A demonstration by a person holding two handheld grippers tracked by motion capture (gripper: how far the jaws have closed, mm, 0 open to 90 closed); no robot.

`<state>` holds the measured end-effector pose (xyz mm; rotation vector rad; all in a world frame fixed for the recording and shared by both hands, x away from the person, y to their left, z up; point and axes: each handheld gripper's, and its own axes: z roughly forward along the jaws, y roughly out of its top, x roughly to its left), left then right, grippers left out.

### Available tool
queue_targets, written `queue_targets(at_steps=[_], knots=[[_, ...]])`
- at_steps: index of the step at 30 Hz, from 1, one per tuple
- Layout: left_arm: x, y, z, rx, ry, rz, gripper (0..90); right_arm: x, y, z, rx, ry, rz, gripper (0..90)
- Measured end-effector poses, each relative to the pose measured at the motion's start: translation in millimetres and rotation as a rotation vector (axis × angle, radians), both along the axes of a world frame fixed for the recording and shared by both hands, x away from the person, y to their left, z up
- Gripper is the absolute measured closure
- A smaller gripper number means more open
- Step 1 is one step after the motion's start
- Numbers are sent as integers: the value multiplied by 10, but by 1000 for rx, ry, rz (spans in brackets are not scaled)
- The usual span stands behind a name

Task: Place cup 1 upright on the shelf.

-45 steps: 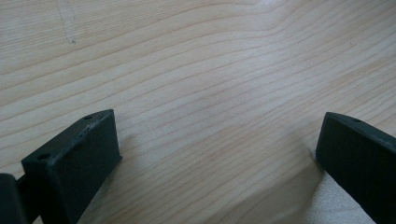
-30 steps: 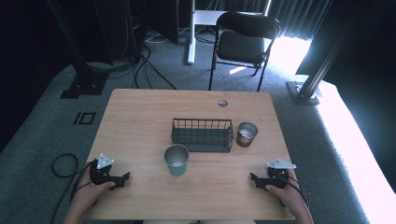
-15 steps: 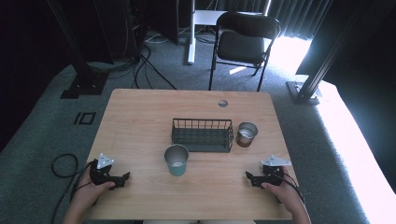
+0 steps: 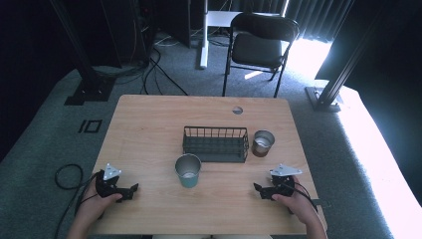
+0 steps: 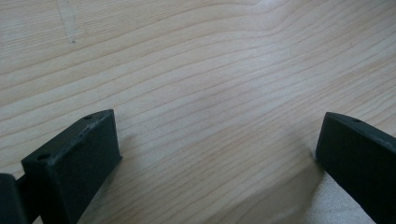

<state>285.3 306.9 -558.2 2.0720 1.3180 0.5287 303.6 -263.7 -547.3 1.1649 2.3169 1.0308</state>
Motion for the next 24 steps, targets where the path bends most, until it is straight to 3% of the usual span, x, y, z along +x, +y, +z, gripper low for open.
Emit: queue_targets(at_steps=[24], knots=[[0, 0, 0, 0, 0, 0, 4, 66, 470, 35, 1, -21, 139, 114]])
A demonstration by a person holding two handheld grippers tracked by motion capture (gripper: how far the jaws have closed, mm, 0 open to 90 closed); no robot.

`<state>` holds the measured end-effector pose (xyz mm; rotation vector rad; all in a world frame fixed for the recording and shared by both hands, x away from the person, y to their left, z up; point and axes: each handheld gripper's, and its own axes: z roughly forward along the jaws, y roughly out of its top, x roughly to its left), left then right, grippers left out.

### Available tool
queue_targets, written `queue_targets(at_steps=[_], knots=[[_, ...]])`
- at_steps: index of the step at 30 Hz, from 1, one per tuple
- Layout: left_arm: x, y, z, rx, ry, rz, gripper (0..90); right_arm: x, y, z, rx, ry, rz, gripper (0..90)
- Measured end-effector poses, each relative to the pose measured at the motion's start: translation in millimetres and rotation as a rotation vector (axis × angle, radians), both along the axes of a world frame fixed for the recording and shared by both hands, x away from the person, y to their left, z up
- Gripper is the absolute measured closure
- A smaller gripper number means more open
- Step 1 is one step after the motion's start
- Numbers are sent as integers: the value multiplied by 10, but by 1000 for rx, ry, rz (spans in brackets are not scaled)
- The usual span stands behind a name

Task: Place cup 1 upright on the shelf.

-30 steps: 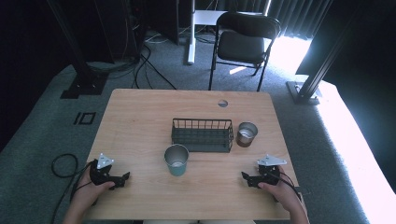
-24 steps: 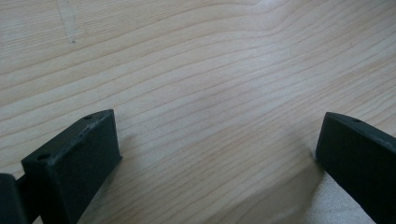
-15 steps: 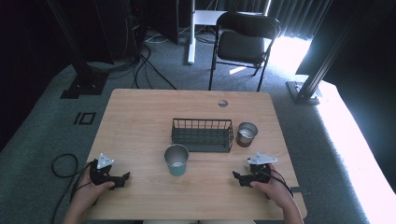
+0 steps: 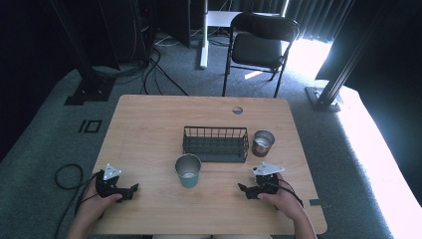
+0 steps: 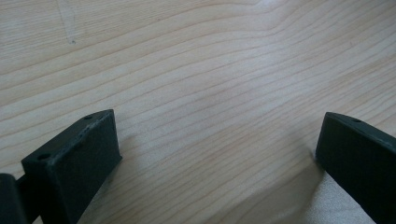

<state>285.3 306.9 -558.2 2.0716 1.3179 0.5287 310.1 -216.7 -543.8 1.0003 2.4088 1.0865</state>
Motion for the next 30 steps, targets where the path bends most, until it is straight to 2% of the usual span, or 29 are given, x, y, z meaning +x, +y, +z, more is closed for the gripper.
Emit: queue_targets(at_steps=[10, 18, 30], knots=[[0, 0, 1, 1, 1, 0, 4, 20, 185, 23, 0, -7, 50, 114], [0, 0, 1, 1, 1, 0, 4, 31, 391, 5, -14, -7, 116, 114], [0, -1, 0, -1, -1, 1, 4, 48, 625, 42, -1, -20, 177, 114]])
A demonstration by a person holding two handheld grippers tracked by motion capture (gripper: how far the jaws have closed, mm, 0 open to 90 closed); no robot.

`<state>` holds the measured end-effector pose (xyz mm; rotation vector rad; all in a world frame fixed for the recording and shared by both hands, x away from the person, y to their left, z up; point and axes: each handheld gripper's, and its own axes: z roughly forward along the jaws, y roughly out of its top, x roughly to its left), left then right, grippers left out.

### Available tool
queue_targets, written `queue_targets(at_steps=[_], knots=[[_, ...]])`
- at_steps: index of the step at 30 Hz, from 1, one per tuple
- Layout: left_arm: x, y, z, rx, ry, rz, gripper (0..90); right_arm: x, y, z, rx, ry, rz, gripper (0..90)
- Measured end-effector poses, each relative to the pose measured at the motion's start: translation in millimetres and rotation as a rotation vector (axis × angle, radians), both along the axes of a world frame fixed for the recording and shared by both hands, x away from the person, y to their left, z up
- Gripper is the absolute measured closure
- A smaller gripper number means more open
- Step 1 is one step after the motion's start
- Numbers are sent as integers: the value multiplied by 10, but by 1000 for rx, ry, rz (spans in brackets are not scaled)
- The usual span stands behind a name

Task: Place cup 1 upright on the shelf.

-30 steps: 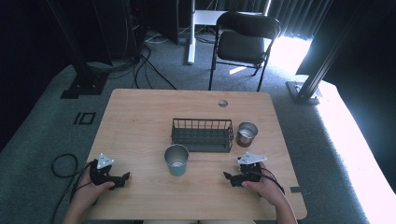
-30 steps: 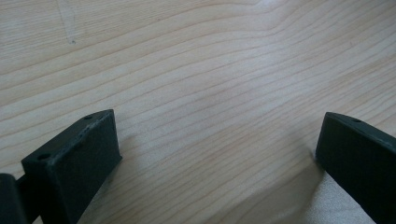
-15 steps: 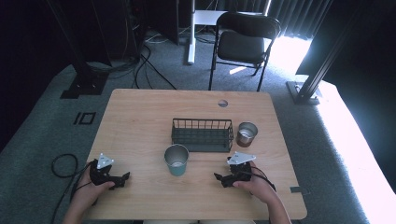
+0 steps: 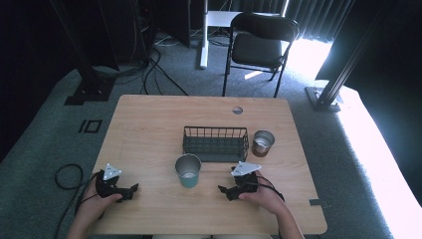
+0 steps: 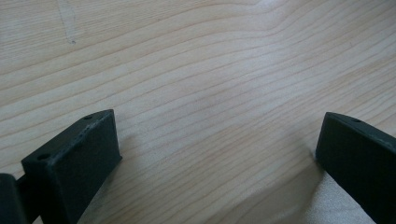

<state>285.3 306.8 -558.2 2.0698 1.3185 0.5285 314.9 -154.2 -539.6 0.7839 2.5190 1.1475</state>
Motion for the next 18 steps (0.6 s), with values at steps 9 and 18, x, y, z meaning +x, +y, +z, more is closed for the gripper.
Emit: queue_targets(at_steps=[9, 18], knots=[[0, 0, 0, 0, 0, 0, 4, 5, 213, 40, 27, -14, 60, 114], [0, 1, 0, 1, 0, -1, 4, -3, 408, 89, 58, -31, 109, 115]])
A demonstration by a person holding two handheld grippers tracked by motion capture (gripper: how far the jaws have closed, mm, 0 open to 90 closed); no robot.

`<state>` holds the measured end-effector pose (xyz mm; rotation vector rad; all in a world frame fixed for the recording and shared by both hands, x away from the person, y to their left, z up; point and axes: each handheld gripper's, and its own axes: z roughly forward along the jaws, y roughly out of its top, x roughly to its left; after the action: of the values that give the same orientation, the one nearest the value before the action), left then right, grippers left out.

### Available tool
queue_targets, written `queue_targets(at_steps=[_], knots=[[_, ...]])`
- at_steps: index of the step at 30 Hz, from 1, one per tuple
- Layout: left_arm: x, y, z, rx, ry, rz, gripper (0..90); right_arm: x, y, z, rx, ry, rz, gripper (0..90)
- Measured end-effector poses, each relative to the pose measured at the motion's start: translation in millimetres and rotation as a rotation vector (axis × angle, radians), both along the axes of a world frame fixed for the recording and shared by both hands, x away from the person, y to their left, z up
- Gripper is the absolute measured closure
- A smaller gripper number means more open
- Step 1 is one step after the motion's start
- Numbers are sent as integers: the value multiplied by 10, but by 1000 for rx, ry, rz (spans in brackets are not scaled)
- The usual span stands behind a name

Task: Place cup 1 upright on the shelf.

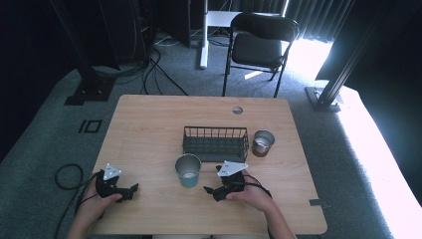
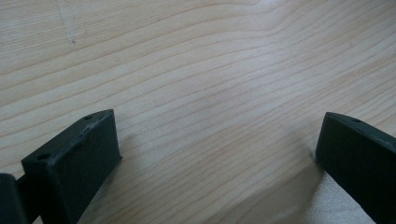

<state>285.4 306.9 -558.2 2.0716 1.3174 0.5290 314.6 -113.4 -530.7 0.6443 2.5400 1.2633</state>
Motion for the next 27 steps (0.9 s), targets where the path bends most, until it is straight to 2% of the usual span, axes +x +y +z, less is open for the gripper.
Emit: queue_targets(at_steps=[13, 27], knots=[[0, 0, 0, -1, 0, 0, 4, 20, 270, 114, 63, -41, 47, 115], [0, 0, 0, -1, 0, 0, 4, 74, 467, 132, 112, -70, 75, 114]])
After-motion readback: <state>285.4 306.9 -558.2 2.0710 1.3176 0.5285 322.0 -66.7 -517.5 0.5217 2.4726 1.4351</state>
